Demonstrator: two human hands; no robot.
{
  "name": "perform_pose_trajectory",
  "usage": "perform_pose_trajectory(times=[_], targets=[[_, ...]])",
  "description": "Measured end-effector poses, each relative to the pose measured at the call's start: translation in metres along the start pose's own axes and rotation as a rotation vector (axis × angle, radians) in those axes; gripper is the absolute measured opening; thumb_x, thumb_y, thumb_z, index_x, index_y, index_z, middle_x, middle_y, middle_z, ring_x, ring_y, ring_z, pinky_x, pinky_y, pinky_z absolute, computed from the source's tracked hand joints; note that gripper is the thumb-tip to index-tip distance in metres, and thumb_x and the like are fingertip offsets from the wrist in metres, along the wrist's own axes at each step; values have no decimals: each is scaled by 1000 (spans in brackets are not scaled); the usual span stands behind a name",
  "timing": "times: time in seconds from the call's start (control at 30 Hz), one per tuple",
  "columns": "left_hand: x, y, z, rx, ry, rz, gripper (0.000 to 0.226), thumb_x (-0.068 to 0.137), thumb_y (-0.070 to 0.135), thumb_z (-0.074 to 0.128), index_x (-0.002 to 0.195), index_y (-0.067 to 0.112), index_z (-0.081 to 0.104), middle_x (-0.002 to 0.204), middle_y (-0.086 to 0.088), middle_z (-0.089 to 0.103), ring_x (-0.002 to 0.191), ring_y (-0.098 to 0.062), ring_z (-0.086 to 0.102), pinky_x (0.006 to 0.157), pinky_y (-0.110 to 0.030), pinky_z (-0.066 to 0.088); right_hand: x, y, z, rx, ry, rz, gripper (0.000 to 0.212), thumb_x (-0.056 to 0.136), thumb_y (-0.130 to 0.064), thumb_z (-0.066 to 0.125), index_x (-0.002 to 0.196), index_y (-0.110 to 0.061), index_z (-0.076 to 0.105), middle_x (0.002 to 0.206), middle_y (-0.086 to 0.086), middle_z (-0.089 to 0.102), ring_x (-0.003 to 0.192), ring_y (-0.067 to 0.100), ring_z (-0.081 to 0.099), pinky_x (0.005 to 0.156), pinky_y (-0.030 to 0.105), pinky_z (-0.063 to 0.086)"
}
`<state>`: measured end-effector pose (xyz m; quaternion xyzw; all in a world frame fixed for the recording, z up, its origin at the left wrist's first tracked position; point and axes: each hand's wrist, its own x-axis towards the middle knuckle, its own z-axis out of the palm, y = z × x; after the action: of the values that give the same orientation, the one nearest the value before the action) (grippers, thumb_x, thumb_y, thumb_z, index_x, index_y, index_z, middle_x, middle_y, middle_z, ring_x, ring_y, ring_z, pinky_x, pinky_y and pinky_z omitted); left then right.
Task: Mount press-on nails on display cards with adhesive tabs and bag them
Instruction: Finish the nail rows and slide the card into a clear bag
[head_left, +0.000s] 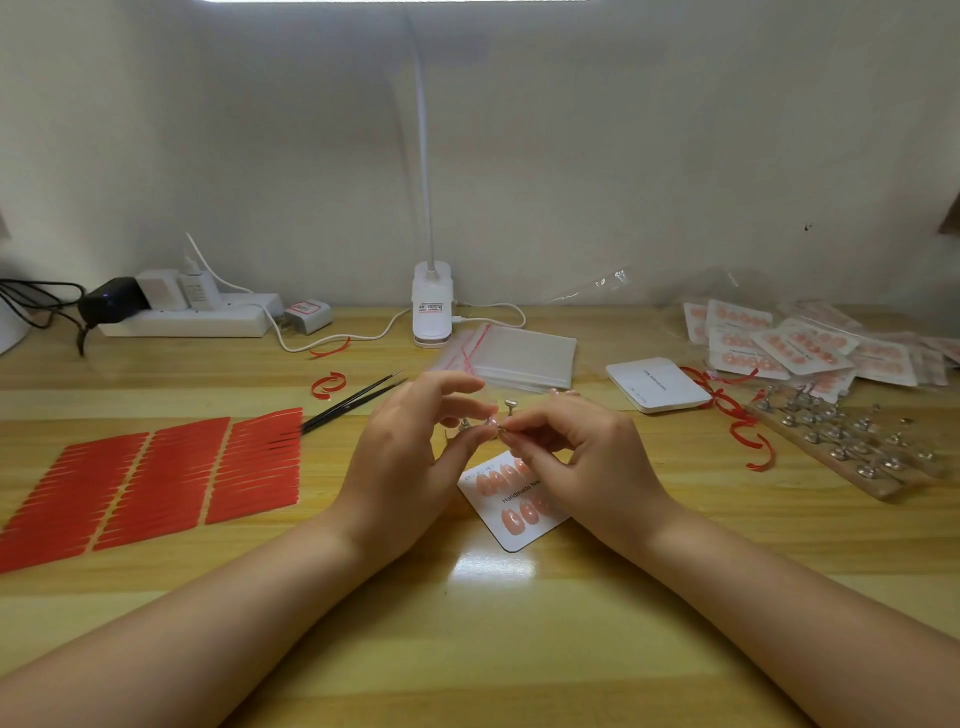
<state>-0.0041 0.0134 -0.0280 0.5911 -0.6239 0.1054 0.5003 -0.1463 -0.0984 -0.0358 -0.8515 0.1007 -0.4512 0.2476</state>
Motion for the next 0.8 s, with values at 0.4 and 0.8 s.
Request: perform_pose_trajectory(times=[0.4,0.8], targets=[[0,1,-1,-106,-5,-86,34,84,11,72,112,14,54,98,5,72,95,0,67,81,-24,53,1,-2,-1,6,-8,20,13,80,0,74,90,-8,75,81,-7,68,77,7,63,68,28,55],[1,6,-4,-173,-13,-88,45,78,7,79,117,8,55,95,3,70,87,-9,64,78,-17,49,4,-13,-6,-39,-27,17,7,80,-1,73,84,-8,73,71,-2,66,66,10,60,62,30,50]])
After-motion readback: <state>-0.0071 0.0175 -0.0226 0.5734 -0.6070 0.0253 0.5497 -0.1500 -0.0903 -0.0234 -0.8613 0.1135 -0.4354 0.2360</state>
